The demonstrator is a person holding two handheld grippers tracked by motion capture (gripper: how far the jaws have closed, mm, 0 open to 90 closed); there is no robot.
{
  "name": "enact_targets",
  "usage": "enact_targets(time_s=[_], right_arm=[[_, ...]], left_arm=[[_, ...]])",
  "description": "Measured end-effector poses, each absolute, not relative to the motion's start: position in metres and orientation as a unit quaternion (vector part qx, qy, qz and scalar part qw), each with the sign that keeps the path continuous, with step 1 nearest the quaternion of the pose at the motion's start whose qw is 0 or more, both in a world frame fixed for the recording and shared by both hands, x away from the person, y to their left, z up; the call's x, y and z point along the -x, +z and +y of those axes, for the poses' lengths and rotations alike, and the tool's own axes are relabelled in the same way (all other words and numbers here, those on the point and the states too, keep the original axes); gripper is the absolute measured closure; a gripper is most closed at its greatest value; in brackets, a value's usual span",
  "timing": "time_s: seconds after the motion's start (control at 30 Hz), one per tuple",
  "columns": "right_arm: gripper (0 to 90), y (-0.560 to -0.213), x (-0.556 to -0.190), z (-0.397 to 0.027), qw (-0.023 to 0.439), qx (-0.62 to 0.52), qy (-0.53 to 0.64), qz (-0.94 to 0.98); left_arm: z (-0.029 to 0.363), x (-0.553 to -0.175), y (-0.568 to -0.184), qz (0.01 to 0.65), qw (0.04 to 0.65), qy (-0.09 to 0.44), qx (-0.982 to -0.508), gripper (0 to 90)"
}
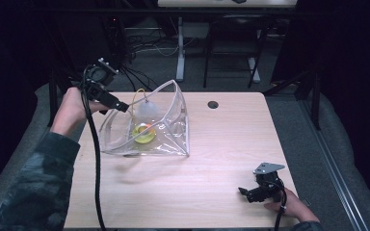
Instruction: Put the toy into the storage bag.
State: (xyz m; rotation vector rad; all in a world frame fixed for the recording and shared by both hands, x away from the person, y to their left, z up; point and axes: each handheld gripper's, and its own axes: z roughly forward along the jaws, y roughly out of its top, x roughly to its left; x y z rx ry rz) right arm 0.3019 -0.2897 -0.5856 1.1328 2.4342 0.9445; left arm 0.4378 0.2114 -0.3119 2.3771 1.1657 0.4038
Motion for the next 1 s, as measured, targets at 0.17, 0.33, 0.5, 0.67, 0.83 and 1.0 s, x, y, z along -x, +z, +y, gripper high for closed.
enact_targets(time_s=[0.17,0.33,0.5,0.67,0.83,1.0], right_arm=[[0.0,-0.586,-0.302,-0.290,0.147,-0.394,0.329,0.846],[0.0,-0.586,-0.302,-0.290,0.147,-0.394,0.328,0.846],[0.0,-0.586,-0.302,-0.290,0.149,-0.394,0.326,0.847],[0.0,-0.586,-0.302,-0.290,0.147,-0.394,0.329,0.846],[0.0,-0.585,-0.302,-0.290,0.147,-0.393,0.325,0.848],[0.0,-0.585,-0.302,-0.290,0.148,-0.393,0.324,0.848]], left_arm=[[0.226,-0.425,-0.318,0.435,0.230,0.153,-0.857,2.2],[0.240,-0.410,-0.325,0.446,0.236,0.158,-0.849,0.0],[0.255,-0.395,-0.336,0.456,0.240,0.164,-0.841,0.0],[0.269,-0.385,-0.351,0.473,0.239,0.162,-0.832,0.1],[0.285,-0.375,-0.376,0.493,0.238,0.157,-0.822,0.1],[0.294,-0.368,-0.397,0.506,0.225,0.153,-0.818,0.1]])
